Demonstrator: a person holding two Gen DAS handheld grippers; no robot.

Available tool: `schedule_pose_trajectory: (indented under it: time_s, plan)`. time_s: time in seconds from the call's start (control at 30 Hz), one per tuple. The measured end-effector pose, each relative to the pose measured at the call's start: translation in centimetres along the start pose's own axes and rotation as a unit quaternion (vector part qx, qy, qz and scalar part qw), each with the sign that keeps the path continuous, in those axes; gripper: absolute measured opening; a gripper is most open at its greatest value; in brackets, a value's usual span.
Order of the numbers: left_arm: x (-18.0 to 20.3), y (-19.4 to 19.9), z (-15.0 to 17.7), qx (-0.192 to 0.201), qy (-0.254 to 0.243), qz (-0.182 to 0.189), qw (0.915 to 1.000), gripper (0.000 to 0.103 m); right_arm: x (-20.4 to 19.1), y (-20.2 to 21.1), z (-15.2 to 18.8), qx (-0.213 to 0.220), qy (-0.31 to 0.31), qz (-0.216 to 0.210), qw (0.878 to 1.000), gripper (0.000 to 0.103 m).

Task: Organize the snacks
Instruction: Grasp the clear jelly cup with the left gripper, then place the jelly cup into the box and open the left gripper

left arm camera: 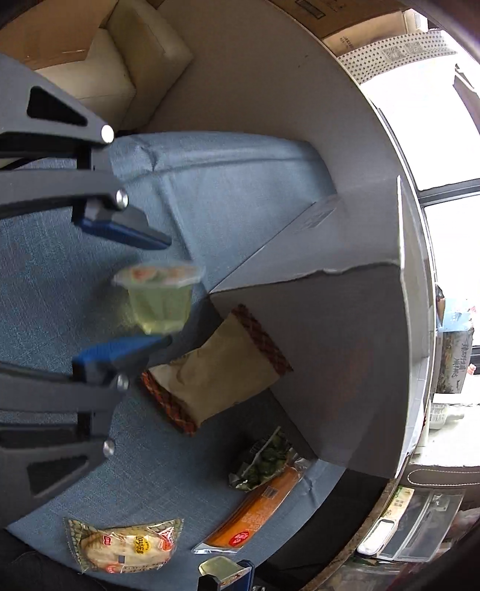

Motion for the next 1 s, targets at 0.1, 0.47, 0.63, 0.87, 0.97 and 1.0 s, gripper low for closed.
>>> schedule_pose_trajectory:
  time_s: [0.1,0.47,0.63,0.87,0.97,1.0]
  plan:
    - [0.2,0.3,-0.1,0.013,0.004,0.001,0.9999,0.034,0.0,0.0,0.1,-0.001,-0.001,0.000,1.000,0.051]
    - [-0.5,6.4,1.2,0.102,0.089,0.036,0.9901,0.033,-0.6,0.1,0.1,0.000,0.008,-0.010,1.000,0.051]
    - [0.5,10.4,1.0,0.188,0.160,0.086,0.9652,0.033,-1.0,0.7,-0.8,0.008,0.008,-0.017,1.000,0.051]
    - [2.3,13.8,-3.8,0.239,0.123,0.080,0.9598,0.033,-1.7,3.7,-6.4,0.077,-0.008,-0.032,0.996,0.051]
    - [1.4,14.7,-6.8,0.256,0.116,0.071,0.9569,0.033,-2.1,4.4,-9.9,0.107,-0.010,-0.044,0.993,0.051]
    - [1.0,14.7,-7.8,0.259,0.116,0.066,0.9567,0.033,-2.1,4.4,-11.1,0.114,-0.015,-0.055,0.992,0.051]
Point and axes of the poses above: each gripper's, at about its wrist camera, not at the fingertips, and y roughly against the way its jaws point, x to its right, z to its underside, the point moved 2 cm from there along -y, roughly the way its jaws point, and after that the axes turned 13 degrees about -y, right-handed, at the moved point
